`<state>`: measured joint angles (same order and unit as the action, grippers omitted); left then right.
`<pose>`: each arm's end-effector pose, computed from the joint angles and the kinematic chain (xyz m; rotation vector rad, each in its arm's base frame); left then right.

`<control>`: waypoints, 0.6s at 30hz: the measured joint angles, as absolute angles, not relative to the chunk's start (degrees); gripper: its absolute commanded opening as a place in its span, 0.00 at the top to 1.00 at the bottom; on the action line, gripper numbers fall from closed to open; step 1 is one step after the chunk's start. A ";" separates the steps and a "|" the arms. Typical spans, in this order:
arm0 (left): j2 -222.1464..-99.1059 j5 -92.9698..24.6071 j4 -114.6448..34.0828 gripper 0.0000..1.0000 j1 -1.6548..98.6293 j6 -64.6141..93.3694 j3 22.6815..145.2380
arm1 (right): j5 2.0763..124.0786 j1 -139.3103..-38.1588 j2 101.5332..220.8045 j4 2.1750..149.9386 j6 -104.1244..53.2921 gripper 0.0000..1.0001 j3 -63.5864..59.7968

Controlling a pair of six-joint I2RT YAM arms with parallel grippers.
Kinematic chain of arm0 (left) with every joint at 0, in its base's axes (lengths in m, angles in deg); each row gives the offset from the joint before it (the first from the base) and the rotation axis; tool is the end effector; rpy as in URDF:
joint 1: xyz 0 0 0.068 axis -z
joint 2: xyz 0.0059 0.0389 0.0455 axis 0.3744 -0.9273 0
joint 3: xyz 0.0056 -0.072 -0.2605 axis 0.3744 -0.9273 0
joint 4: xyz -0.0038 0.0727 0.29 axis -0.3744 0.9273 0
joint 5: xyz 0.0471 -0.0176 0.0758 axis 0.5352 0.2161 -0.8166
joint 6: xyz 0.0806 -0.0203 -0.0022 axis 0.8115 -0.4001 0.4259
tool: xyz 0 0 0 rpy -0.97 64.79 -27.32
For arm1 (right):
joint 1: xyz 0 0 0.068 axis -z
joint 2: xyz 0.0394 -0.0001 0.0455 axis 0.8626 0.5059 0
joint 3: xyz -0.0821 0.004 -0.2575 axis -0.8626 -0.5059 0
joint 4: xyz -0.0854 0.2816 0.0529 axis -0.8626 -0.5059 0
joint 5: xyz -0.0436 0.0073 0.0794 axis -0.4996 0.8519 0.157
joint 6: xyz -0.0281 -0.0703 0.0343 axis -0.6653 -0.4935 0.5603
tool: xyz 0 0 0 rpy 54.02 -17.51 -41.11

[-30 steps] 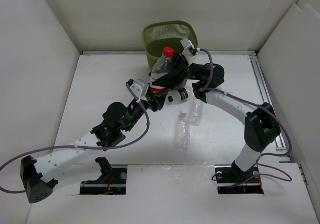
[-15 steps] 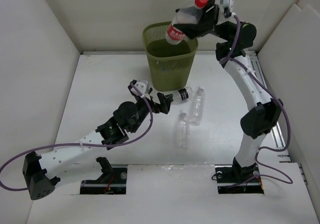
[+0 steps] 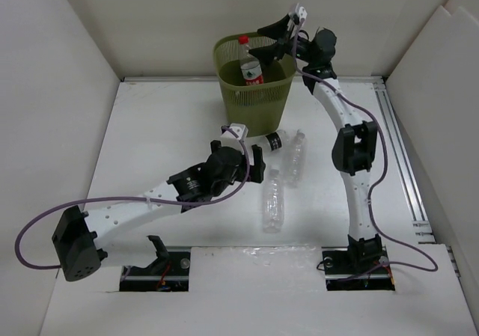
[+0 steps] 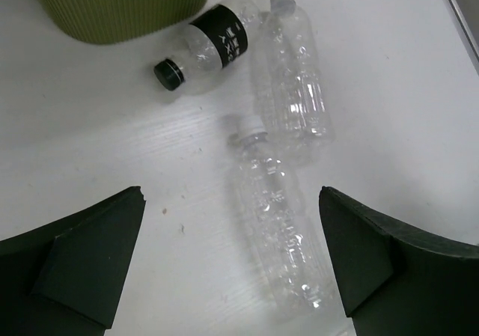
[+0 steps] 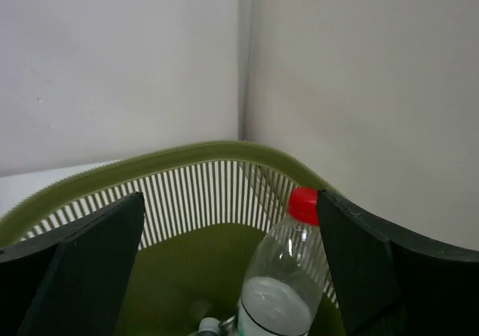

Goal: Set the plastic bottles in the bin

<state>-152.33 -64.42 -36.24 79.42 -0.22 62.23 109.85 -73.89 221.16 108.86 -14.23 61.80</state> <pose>0.2070 -0.2739 0.2850 0.2570 1.9043 -0.6360 0.5765 0.2077 0.3880 -0.8589 1.0203 0.9718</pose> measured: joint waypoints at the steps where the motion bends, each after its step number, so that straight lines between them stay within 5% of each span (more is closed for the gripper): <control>1: -152.35 -63.63 -35.00 0.00 79.42 -1.27 62.79 | 109.78 -73.67 220.14 108.31 -15.02 0.00 60.60; 18: -179.83 -59.55 -21.38 0.00 89.73 -21.64 71.41 | 105.63 -62.26 150.72 89.34 -42.19 0.00 7.11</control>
<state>-179.83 -59.55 -21.38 89.73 -21.64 71.41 105.63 -62.26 150.72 89.34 -42.19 7.11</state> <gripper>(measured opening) 0.997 0.999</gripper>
